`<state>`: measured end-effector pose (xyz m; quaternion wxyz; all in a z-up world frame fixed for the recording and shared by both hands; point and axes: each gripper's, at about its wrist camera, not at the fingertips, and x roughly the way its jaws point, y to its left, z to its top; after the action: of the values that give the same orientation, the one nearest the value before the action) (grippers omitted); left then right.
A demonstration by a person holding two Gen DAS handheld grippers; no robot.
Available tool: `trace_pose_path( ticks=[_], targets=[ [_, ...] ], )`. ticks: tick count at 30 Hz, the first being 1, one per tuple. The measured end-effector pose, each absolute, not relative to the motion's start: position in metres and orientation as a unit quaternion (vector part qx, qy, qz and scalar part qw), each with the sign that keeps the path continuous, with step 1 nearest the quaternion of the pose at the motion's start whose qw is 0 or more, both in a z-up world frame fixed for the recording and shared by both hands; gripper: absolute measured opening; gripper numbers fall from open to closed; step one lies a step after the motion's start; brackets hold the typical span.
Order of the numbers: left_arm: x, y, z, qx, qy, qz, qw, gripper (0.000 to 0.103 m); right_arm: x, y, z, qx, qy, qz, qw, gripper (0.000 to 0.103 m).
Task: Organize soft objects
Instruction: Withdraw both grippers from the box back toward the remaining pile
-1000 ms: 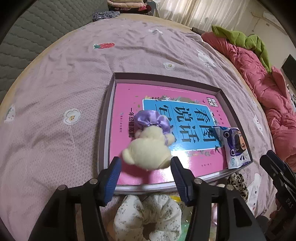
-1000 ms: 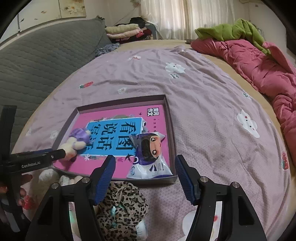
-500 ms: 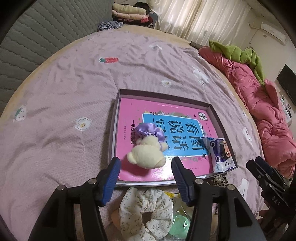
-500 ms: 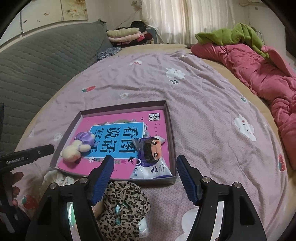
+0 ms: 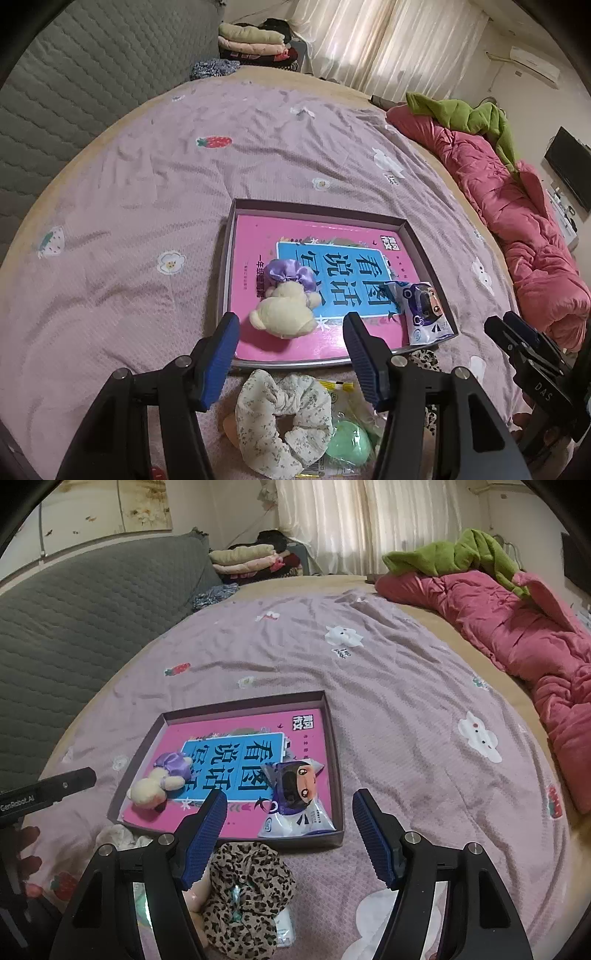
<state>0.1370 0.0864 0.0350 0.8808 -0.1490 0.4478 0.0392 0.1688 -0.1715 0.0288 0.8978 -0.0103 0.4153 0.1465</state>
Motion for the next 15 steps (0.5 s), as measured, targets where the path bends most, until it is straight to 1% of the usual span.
trace_pose_path(
  ticks=[7, 15],
  targets=[
    [0.126, 0.088, 0.043, -0.149, 0.438, 0.044, 0.885, 0.058, 0.159, -0.166, 0.039, -0.032, 0.400, 0.149, 0.904, 0.072],
    [0.110, 0.093, 0.053, -0.148, 0.423, 0.049, 0.893, 0.058, 0.150, -0.162, 0.048, -0.029, 0.395, 0.155, 0.905, 0.072]
  ],
)
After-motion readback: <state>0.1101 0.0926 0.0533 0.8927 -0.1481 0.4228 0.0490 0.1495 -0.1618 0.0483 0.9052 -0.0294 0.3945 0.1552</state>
